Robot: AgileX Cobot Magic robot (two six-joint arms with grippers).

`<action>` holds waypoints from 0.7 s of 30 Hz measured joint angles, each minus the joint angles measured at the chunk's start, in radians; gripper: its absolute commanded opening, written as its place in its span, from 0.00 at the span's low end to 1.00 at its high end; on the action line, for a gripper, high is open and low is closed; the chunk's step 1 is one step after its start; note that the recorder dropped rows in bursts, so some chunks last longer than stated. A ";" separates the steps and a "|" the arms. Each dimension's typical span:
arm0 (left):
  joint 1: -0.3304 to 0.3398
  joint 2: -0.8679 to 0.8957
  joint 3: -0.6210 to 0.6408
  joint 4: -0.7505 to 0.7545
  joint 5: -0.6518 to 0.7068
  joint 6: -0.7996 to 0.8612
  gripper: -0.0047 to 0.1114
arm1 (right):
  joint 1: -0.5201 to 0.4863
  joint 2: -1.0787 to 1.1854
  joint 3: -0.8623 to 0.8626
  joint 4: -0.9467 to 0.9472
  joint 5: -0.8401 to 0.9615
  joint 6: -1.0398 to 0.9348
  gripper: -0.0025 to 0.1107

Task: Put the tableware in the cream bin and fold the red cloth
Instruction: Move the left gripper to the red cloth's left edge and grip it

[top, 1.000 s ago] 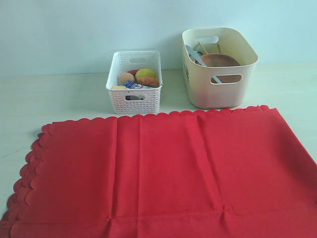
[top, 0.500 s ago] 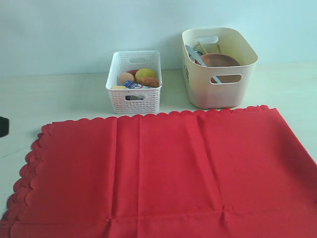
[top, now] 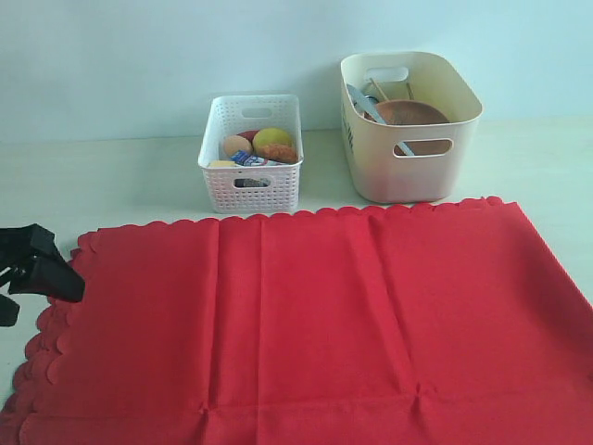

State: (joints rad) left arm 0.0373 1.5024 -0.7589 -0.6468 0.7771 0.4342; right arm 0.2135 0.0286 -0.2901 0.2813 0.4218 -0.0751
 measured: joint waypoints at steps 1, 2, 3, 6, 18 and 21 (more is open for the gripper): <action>0.014 0.048 -0.010 0.000 -0.002 0.004 0.71 | 0.000 0.000 0.000 0.000 0.000 0.000 0.02; 0.018 0.090 -0.026 0.000 -0.012 0.004 0.71 | 0.000 0.000 0.000 0.000 0.000 0.000 0.02; 0.021 0.112 -0.033 0.000 -0.020 0.004 0.71 | 0.000 0.000 0.000 0.000 0.000 0.000 0.02; 0.021 0.190 -0.047 0.008 -0.063 0.008 0.71 | 0.000 0.000 0.000 0.000 0.000 0.000 0.02; 0.021 0.348 -0.103 0.027 -0.105 0.012 0.71 | 0.000 0.000 0.000 0.000 0.000 0.000 0.02; 0.021 0.357 -0.107 0.022 -0.098 0.019 0.68 | 0.000 0.000 0.000 0.000 0.000 0.000 0.02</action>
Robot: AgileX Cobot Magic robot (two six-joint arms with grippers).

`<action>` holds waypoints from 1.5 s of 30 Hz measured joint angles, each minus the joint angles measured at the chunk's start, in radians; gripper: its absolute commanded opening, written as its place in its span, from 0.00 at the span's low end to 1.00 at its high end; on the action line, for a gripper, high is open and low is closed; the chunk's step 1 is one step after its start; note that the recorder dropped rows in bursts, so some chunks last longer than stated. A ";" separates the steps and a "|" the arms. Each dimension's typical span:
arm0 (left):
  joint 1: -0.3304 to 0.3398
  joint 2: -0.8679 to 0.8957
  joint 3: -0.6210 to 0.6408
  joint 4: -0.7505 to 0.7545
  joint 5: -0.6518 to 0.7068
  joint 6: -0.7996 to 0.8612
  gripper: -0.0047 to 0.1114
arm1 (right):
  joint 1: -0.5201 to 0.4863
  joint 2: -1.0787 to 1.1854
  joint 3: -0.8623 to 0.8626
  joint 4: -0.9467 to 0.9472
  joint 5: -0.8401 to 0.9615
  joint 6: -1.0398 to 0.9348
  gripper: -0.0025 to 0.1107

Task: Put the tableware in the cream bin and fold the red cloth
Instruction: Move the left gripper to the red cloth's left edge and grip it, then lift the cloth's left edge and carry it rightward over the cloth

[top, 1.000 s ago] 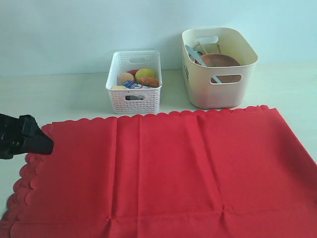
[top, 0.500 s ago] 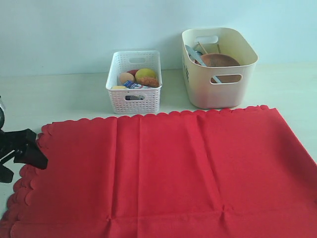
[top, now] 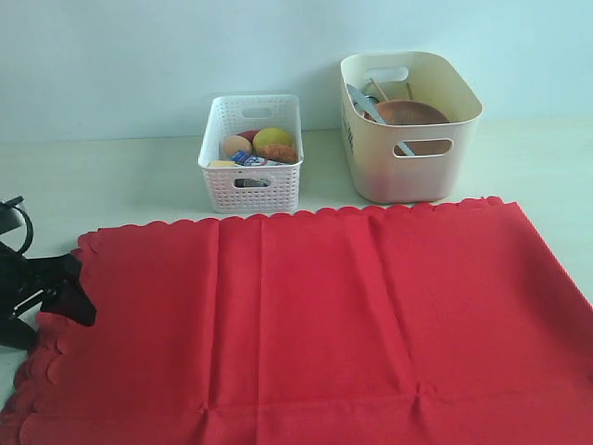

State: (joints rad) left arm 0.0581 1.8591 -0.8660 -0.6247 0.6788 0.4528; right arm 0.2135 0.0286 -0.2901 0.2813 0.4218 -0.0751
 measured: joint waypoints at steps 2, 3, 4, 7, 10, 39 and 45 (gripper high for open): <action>0.000 0.003 -0.002 -0.002 0.002 0.007 0.62 | 0.000 0.000 0.000 0.000 0.000 0.000 0.02; 0.000 0.004 -0.004 -0.007 0.002 0.008 0.58 | 0.000 0.000 0.000 0.000 0.000 0.000 0.02; 0.001 0.005 -0.008 -0.015 0.007 0.014 0.54 | 0.000 0.000 0.000 0.000 0.000 0.000 0.02; 0.001 0.017 -0.010 -0.064 0.029 0.062 0.52 | 0.000 0.000 0.000 0.000 0.000 0.000 0.02; 0.001 0.029 -0.010 -0.135 0.064 0.130 0.52 | 0.000 0.000 0.000 0.000 0.000 0.000 0.02; -0.012 -0.113 -0.071 -0.219 0.263 0.148 0.04 | 0.000 0.000 0.000 0.000 0.000 0.000 0.02; -0.069 -0.128 -0.080 -0.264 0.278 0.142 0.04 | 0.000 0.000 0.000 0.004 0.000 0.000 0.02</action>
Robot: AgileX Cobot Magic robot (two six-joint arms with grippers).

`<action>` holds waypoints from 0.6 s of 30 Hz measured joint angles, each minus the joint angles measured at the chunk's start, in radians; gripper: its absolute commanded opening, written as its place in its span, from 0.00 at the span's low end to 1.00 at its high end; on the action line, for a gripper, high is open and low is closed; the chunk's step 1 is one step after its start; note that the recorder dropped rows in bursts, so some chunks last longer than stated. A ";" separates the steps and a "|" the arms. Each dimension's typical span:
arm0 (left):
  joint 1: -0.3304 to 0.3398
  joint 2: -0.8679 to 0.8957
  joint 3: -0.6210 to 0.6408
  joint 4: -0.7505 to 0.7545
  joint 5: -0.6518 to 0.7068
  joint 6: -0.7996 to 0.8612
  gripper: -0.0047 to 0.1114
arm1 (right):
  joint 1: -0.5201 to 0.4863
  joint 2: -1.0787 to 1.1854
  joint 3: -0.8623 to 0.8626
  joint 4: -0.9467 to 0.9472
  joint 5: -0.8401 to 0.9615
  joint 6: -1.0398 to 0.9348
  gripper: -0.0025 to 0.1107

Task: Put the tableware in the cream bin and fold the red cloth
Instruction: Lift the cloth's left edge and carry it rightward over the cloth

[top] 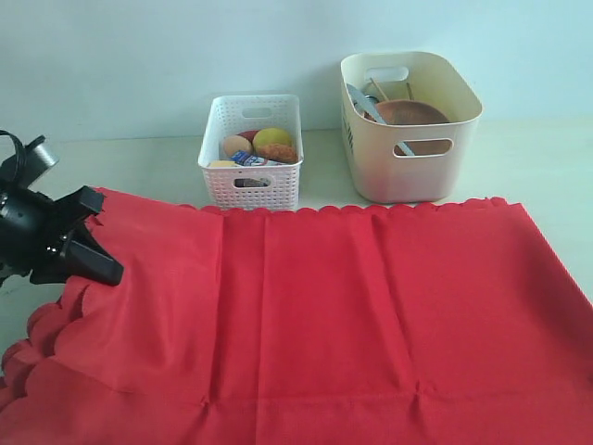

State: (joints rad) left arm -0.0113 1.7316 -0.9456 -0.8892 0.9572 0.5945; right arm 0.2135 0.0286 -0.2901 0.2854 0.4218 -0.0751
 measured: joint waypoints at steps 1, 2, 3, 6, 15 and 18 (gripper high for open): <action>-0.015 -0.002 -0.005 -0.005 0.000 0.000 0.04 | 0.000 0.000 0.000 0.000 0.000 0.000 0.02; -0.032 -0.002 -0.011 -0.013 0.005 0.000 0.04 | 0.000 0.000 0.000 0.000 0.000 0.000 0.02; -0.046 -0.002 -0.017 -0.030 0.007 0.000 0.04 | 0.000 0.000 0.000 0.000 0.000 0.000 0.02; -0.093 -0.002 -0.049 -0.072 0.019 0.000 0.04 | 0.000 0.000 0.000 0.000 0.000 0.000 0.02; -0.239 -0.002 -0.167 -0.151 0.035 -0.057 0.04 | 0.000 0.000 0.000 0.000 0.000 0.000 0.02; -0.293 -0.002 -0.210 -0.170 0.033 -0.073 0.04 | 0.000 0.000 0.000 0.000 0.000 0.000 0.02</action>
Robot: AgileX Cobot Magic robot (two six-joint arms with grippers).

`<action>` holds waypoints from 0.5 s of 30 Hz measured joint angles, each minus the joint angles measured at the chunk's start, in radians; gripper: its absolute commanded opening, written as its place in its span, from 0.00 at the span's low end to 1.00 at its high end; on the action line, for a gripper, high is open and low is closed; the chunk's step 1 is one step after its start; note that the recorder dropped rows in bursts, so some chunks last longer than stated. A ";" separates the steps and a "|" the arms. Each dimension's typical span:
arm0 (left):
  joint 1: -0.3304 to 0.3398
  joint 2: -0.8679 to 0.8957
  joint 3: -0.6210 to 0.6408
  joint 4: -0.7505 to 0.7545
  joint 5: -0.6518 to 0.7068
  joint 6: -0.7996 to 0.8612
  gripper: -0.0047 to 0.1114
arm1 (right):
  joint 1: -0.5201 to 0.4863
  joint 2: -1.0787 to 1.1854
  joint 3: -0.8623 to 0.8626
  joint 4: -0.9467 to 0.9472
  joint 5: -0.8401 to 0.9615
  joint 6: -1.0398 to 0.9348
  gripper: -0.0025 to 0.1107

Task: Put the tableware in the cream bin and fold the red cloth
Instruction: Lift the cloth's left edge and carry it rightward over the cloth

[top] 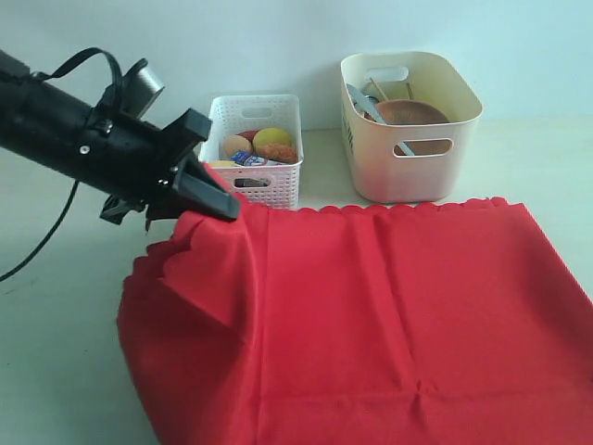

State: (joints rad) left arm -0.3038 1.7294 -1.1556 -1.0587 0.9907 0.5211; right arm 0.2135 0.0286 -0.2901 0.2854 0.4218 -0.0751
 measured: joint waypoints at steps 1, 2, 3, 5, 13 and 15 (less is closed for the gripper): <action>-0.019 0.000 -0.018 -0.009 -0.004 -0.007 0.04 | 0.000 0.000 0.000 0.000 0.000 0.000 0.02; -0.038 0.000 -0.038 -0.014 -0.005 -0.019 0.04 | 0.000 0.000 0.000 0.000 0.000 0.000 0.02; -0.056 0.000 -0.058 -0.016 -0.011 -0.032 0.04 | 0.000 0.000 0.000 0.000 0.000 0.000 0.02; -0.086 0.000 -0.094 -0.018 -0.028 -0.056 0.04 | 0.000 0.000 0.000 0.000 0.000 0.000 0.02; -0.189 0.021 -0.236 -0.026 -0.079 -0.144 0.04 | 0.000 0.000 0.000 0.002 0.002 0.000 0.02; -0.215 0.045 -0.264 -0.028 -0.083 -0.155 0.04 | 0.000 0.000 0.000 0.004 0.002 0.000 0.02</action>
State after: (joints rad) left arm -0.5193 1.7748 -1.4201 -1.0870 0.9079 0.3658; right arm 0.2135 0.0286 -0.2901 0.2891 0.4236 -0.0751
